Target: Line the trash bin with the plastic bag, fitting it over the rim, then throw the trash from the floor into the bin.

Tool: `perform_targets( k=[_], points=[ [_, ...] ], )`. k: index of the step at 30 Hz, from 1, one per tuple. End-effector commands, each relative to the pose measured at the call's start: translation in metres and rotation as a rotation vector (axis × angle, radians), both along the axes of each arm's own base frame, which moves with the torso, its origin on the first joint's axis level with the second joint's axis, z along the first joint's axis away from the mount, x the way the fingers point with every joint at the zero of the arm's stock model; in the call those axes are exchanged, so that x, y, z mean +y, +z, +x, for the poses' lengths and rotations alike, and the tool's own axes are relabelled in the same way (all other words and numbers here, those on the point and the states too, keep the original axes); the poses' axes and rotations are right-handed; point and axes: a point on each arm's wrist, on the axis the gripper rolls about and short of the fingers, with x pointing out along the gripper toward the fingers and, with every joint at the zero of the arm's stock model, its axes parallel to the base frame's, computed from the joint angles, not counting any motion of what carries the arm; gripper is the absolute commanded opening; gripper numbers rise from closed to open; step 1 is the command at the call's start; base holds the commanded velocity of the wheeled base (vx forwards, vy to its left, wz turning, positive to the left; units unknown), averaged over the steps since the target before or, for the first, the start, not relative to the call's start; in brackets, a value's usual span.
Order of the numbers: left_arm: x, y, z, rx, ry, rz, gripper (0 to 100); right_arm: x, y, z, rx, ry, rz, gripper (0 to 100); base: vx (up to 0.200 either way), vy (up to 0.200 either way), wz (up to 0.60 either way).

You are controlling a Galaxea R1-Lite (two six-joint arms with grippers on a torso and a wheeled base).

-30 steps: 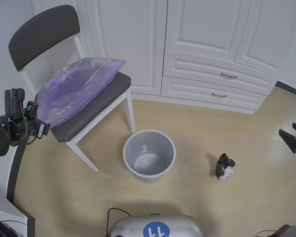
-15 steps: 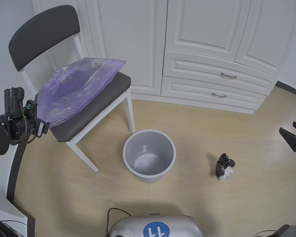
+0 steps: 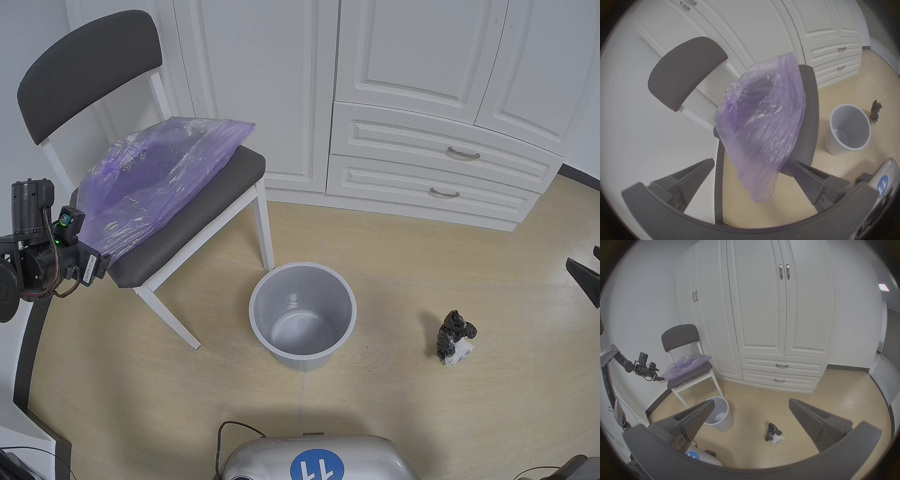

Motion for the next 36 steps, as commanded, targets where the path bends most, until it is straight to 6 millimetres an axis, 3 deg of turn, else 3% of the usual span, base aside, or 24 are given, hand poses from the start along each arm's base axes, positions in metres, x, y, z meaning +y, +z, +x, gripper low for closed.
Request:
perform_targets(
  k=[1, 25, 36],
  points=[
    [0.004, -0.004, 0.006, 0.009, 0.017, 0.001, 100, 0.0, 0.0, 0.0, 0.0, 0.0, -0.001, 100, 0.0, 0.0, 0.0],
    [0.014, -0.005, 0.016, -0.01, 0.058, 0.016, 100, 0.0, 0.001, -0.004, -0.016, 0.001, 0.0, 100, 0.0, 0.0, 0.0],
    [0.026, 0.023, 0.015, -0.126, 0.097, 0.006, 100, -0.001, 0.004, -0.004, -0.027, -0.005, 0.005, 100, 0.0, 0.0, 0.0]
  ],
)
